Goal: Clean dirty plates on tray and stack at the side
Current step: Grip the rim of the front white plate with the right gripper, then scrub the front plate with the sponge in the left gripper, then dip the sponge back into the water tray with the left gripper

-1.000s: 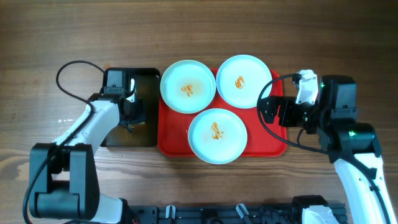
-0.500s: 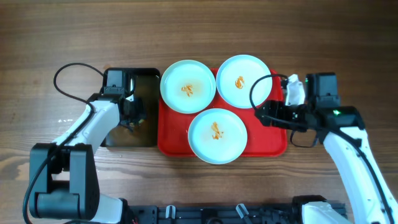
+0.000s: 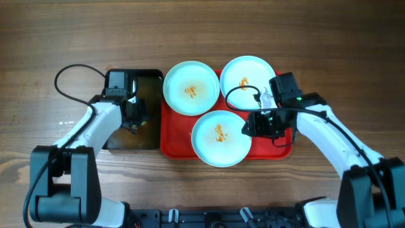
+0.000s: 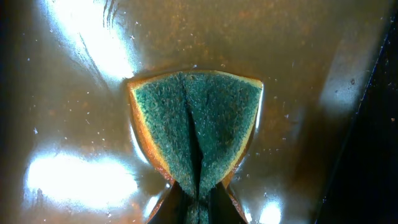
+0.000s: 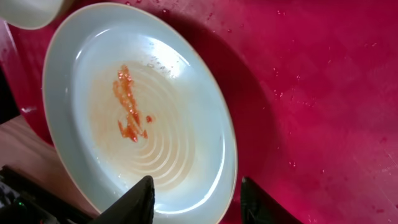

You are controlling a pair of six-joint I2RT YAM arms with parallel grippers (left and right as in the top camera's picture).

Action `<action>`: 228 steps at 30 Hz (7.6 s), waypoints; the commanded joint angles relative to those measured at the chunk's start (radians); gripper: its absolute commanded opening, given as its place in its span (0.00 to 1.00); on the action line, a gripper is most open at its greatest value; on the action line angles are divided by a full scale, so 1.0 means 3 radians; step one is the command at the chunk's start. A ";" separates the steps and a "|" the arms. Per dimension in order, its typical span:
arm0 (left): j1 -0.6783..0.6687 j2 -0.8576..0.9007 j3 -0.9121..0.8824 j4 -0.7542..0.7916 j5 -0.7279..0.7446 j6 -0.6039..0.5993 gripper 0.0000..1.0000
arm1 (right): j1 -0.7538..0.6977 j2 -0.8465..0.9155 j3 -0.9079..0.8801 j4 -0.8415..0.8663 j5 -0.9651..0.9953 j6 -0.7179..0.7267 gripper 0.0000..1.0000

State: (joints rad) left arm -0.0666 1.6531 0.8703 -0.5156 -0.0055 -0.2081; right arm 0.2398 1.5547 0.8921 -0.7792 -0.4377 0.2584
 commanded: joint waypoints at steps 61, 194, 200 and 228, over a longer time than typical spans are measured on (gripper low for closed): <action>-0.0028 -0.0468 0.0046 -0.0081 0.1324 -0.0045 0.04 | 0.0017 0.0521 -0.0014 0.0354 0.0146 0.0111 0.04; -0.0354 0.0169 0.0048 0.0149 -0.0301 -0.0229 0.63 | 0.0017 0.0521 -0.0014 0.0364 0.0148 0.0109 0.32; -0.0354 0.0169 0.0048 -0.0188 -0.0032 -0.0226 0.46 | 0.0017 0.0521 -0.0014 0.0364 0.0148 0.0108 0.32; -0.0351 0.0324 0.0092 0.0510 -0.0121 -0.0226 0.10 | 0.0017 0.0521 -0.0014 0.0365 0.0149 0.0107 0.34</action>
State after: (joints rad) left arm -0.1707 1.7317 0.8906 -0.3580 -0.0628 -0.2764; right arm 0.2455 1.6981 0.8906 -0.6712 -0.3996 0.2909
